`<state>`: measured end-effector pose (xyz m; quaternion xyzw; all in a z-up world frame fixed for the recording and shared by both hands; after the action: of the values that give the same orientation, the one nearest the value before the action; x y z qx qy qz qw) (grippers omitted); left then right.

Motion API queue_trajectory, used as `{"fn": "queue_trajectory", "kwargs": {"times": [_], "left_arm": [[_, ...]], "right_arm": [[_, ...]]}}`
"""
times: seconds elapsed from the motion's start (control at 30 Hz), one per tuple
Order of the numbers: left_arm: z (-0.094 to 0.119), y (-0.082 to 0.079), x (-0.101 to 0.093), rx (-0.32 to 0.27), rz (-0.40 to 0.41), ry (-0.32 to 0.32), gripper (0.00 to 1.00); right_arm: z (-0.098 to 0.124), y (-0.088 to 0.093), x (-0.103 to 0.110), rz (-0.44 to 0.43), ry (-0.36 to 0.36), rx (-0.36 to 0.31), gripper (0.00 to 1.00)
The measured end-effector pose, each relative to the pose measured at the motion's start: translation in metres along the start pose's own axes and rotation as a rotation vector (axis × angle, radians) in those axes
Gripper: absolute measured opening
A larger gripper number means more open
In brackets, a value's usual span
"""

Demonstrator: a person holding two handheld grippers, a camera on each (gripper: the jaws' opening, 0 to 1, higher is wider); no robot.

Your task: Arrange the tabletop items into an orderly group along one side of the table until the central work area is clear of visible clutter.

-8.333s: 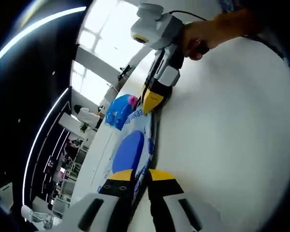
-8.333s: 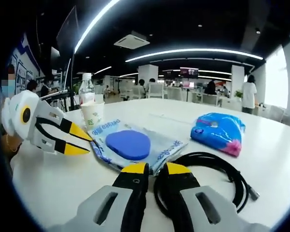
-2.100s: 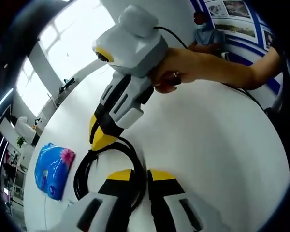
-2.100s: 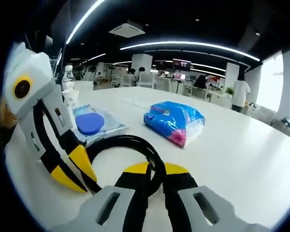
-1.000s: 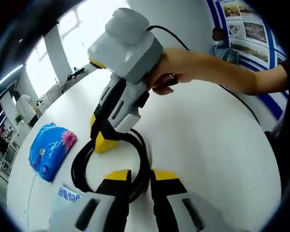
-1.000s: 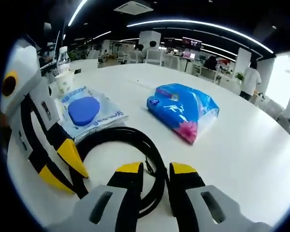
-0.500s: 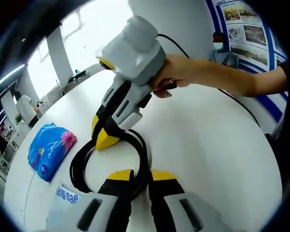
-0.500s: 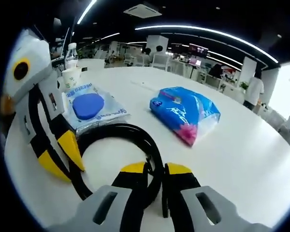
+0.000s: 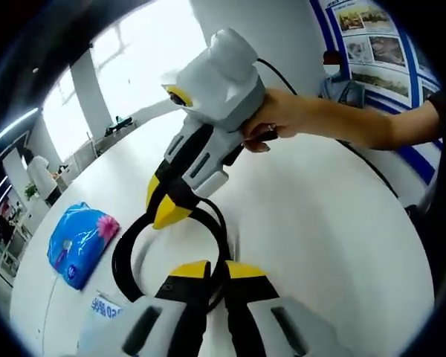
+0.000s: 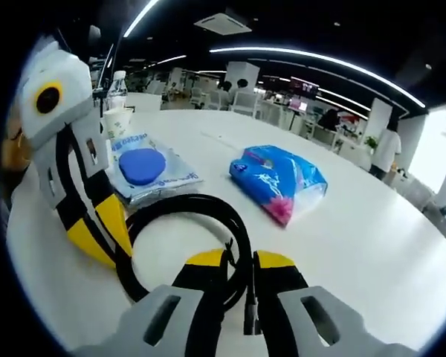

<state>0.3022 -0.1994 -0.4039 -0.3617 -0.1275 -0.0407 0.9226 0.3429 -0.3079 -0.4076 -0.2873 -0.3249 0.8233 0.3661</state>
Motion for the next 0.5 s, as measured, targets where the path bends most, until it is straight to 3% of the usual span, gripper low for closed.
{"fn": "queue_trajectory", "kwargs": {"times": [0.5], "left_arm": [[0.007,-0.006,-0.003,-0.024,-0.015,-0.018,0.05]], "right_arm": [[0.013,0.002,0.002,-0.011,0.019,-0.017,0.12]]}}
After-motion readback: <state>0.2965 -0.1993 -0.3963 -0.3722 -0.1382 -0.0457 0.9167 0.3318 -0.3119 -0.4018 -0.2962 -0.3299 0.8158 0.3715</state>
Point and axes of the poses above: the point that each gripper's makers call its tool centre point, and the gripper's own axes: z roughly backward along the fingers, x roughly to its left, y roughly out of its underside, the point moved 5 cm from there along z, roughly backward along the fingers, and after that the axes turned 9 degrees about x, right-handed, at the moved point
